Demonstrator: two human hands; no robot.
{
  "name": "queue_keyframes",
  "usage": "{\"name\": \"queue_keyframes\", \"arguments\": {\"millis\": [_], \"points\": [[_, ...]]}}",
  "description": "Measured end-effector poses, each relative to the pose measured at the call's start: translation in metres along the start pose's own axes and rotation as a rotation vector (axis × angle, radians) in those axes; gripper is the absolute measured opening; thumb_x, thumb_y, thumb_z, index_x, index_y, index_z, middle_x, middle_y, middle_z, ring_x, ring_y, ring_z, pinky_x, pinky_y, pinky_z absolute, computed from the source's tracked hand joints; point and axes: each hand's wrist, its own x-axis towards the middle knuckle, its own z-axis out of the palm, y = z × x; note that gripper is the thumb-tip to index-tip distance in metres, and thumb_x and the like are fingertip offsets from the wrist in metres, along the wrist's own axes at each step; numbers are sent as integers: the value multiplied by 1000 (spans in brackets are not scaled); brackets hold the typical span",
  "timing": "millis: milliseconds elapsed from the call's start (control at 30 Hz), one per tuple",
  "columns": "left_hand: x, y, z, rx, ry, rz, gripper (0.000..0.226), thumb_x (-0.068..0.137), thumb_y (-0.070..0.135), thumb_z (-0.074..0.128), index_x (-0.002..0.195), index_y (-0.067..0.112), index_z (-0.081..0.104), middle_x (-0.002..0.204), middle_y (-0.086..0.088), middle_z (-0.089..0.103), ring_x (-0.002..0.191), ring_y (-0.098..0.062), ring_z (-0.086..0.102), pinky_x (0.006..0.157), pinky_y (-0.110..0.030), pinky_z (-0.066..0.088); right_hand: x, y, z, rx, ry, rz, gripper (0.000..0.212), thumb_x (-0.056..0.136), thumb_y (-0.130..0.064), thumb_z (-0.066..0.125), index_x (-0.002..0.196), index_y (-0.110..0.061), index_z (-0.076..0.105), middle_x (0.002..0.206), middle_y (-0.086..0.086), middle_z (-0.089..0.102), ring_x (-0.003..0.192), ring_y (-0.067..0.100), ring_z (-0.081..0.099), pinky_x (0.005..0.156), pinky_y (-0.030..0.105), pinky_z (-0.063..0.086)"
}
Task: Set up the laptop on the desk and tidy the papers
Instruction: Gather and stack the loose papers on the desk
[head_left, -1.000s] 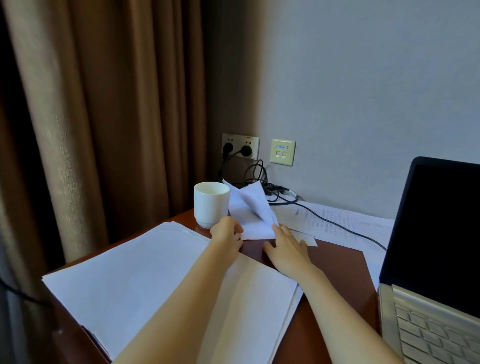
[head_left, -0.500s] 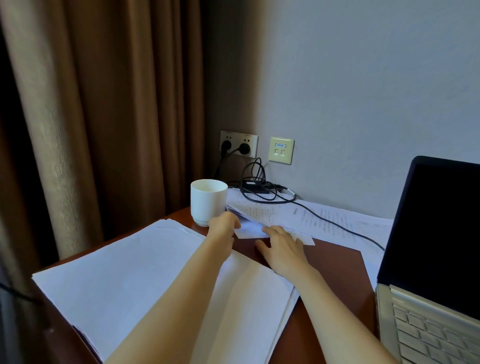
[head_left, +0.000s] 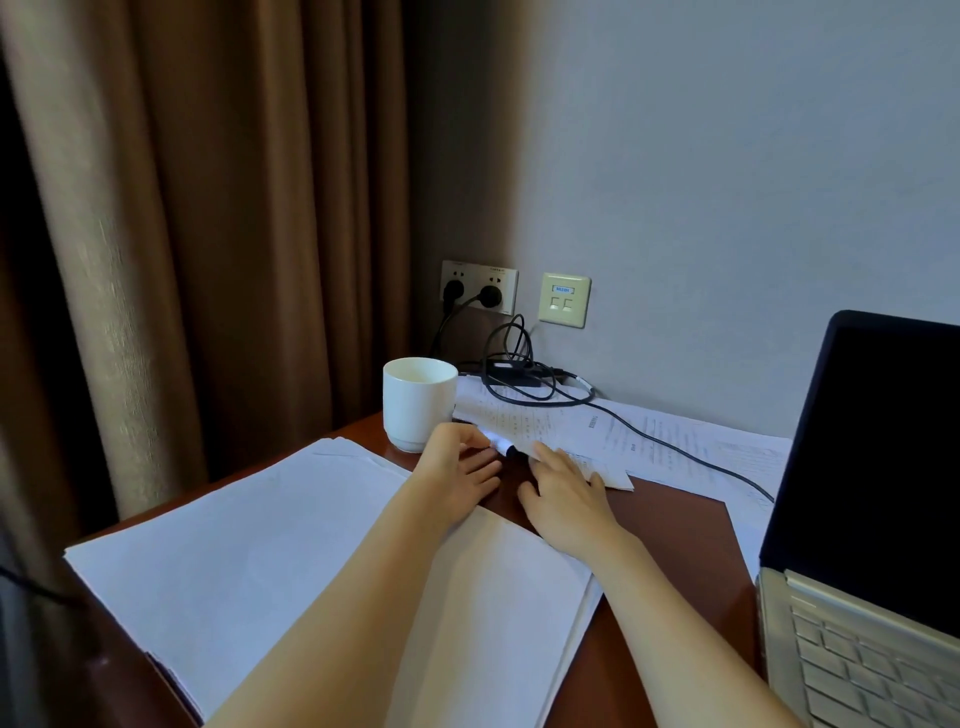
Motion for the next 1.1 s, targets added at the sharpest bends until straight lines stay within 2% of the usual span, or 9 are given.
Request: {"name": "queue_keyframes", "arguments": {"millis": [67, 133, 300, 533, 633, 767, 867, 967, 1100], "points": [[3, -1, -1, 12, 1, 5, 28, 86, 0, 44, 114, 1, 49, 104, -15, 54, 127, -34, 43, 105, -41, 35, -1, 0, -1, 19, 11, 18, 47, 100, -22, 29, 146, -13, 27, 158, -8, 7, 146, 11, 4, 117, 50, 3], [6, -1, -1, 15, -1, 24, 41, 85, 2, 46, 126, 1, 45, 94, -11, 53, 122, -34, 46, 100, -40, 38, -2, 1, 0, 31, 96, 14, 44, 100, -19, 30, 144, -13, 32, 156, -9, 14, 143, 7, 15, 117, 49, 8], [4, -1, -1, 20, -17, 26, 46, 86, 4, 46, 132, 3, 41, 97, -10, 55, 123, -32, 46, 100, -41, 38, 0, 4, -2, 67, 354, 1, 38, 100, -9, 31, 134, -11, 49, 143, -4, 43, 123, 19, 49, 105, 34, 32], [5, -1, 1, 48, -36, 34, 33, 88, 7, 46, 121, 8, 46, 115, -11, 54, 126, -31, 47, 103, -41, 36, -5, 2, -22, 242, 609, 99, 30, 94, -2, 47, 115, -9, 67, 115, 10, 68, 105, 26, 61, 85, 25, 41], [1, -2, 2, 65, -42, 43, 26, 89, 7, 46, 114, 7, 50, 116, -11, 53, 127, -31, 46, 101, -39, 36, -4, -1, -25, 316, 609, 153, 28, 93, -3, 49, 116, -9, 65, 113, 10, 67, 106, 27, 60, 82, 26, 39], [0, -4, 1, 62, -49, 35, 12, 90, 4, 43, 87, 8, 54, 117, -13, 54, 119, -30, 49, 98, -37, 38, 0, -4, -28, 373, 536, 251, 36, 92, -7, 52, 124, -9, 37, 116, 10, 63, 104, 31, 59, 72, 27, 37], [3, -5, 0, 56, -63, 42, 16, 90, 2, 43, 103, 4, 50, 112, -11, 56, 109, -26, 50, 96, -35, 39, 7, -6, -28, 259, 346, 302, 39, 93, -19, 54, 131, -13, 44, 120, 13, 62, 109, 32, 58, 82, 32, 44], [5, -5, -1, 48, -58, 45, 26, 90, 2, 43, 114, 10, 47, 106, -10, 58, 109, -26, 51, 96, -35, 39, 14, -8, -30, 234, 352, 348, 24, 97, -23, 46, 102, -7, 63, 104, 17, 63, 97, 34, 57, 73, 30, 40], [5, -6, 1, 47, -56, 43, 30, 90, 1, 42, 118, 9, 49, 99, -8, 58, 109, -26, 50, 97, -34, 38, 19, -9, -48, 323, 510, 330, 44, 97, -17, 45, 56, -18, 29, 76, 12, 45, 74, 27, 37, 64, 29, 26]]}}
